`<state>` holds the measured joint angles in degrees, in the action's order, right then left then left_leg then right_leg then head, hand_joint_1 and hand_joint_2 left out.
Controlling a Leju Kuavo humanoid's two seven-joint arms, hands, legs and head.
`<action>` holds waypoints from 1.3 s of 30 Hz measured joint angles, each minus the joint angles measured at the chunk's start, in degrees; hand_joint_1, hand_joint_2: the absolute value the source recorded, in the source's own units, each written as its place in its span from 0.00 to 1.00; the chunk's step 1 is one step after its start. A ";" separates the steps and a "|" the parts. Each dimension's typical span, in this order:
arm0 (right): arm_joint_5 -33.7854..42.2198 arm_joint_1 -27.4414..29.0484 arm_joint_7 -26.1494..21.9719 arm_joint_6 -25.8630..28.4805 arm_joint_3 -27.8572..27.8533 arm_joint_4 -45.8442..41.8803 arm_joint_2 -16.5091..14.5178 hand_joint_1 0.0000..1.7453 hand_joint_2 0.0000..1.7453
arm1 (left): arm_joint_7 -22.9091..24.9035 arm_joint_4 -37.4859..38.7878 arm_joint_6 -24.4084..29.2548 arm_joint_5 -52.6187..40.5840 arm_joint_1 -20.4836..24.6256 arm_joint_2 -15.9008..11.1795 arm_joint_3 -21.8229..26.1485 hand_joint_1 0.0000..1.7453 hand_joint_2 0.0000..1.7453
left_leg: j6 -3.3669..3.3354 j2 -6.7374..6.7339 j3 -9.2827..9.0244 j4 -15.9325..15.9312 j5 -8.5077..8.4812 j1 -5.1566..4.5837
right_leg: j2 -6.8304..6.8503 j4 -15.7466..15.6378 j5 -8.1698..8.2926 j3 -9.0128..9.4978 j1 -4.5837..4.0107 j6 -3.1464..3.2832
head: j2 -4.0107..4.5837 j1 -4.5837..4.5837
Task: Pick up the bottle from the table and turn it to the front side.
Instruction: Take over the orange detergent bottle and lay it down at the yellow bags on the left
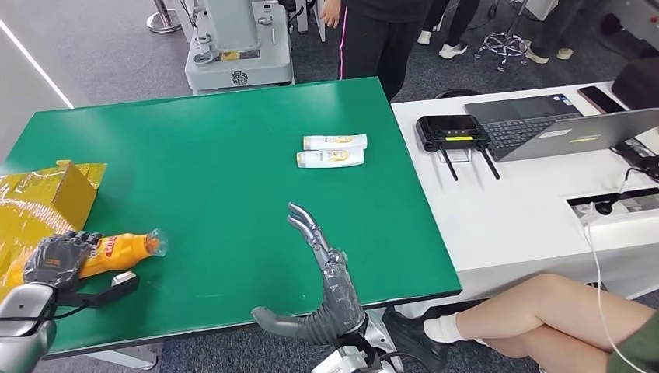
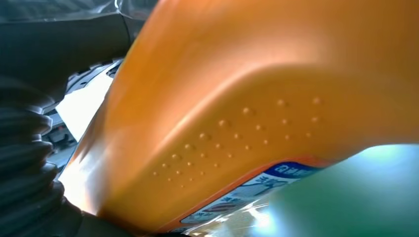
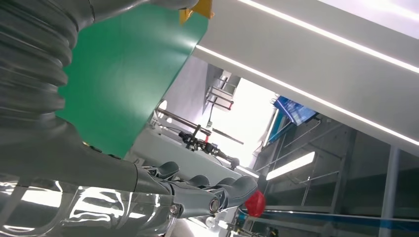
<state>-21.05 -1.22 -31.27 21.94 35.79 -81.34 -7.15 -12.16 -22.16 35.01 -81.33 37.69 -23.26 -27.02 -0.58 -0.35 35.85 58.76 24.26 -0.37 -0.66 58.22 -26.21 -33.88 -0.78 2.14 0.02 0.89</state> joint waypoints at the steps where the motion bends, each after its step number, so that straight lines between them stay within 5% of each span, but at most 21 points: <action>1: 0.00 -0.02 -0.03 0.00 0.01 0.01 0.00 0.00 1.00 | -0.07 0.15 0.24 -0.10 -0.06 -0.49 0.38 1.00 1.00 | 0.02 0.03 0.03 0.00 -0.01 0.01 | 0.04 0.01 -0.01 -0.01 -0.01 0.01 | 0.00 0.01; 10: -0.02 -0.16 -0.37 -0.15 0.03 0.25 0.00 0.00 1.00 | -0.37 1.12 2.10 -1.98 -0.85 -2.47 3.20 1.00 1.00 | 0.02 0.10 0.20 -0.01 -0.02 0.06 | 0.14 0.00 -0.02 -0.13 0.01 0.02 | 0.00 0.01; 29: -0.02 -0.32 -0.38 -0.15 0.11 0.44 0.00 0.00 1.00 | -0.56 1.46 3.36 -2.23 -1.47 -2.37 4.77 0.99 1.00 | 0.02 0.13 0.20 -0.01 -0.02 0.04 | 0.14 -0.02 -0.02 -0.14 0.01 0.01 | 0.00 0.01; 33: -0.02 -0.33 -0.38 -0.15 0.12 0.44 0.00 0.00 1.00 | -0.56 1.48 3.40 -2.23 -1.51 -2.36 4.83 0.02 1.00 | 0.02 0.13 0.20 -0.01 -0.02 0.05 | 0.14 -0.01 -0.02 -0.14 0.01 0.01 | 0.00 0.01; 39: -0.04 -0.30 -0.43 -0.20 0.10 0.44 0.00 0.00 1.00 | 0.31 1.48 3.25 -2.46 -1.71 -1.84 5.51 0.00 1.00 | 0.02 0.14 0.20 -0.01 -0.02 0.04 | 0.17 -0.02 -0.02 -0.13 0.02 0.01 | 0.00 0.01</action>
<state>-21.10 -1.52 -31.70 21.75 35.89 -80.90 -7.15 -11.85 -20.68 38.26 -83.79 35.98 -25.10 -21.50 -0.56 -0.21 36.06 58.75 24.24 -0.32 -0.49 58.20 -26.22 -34.01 -0.76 2.15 0.02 0.90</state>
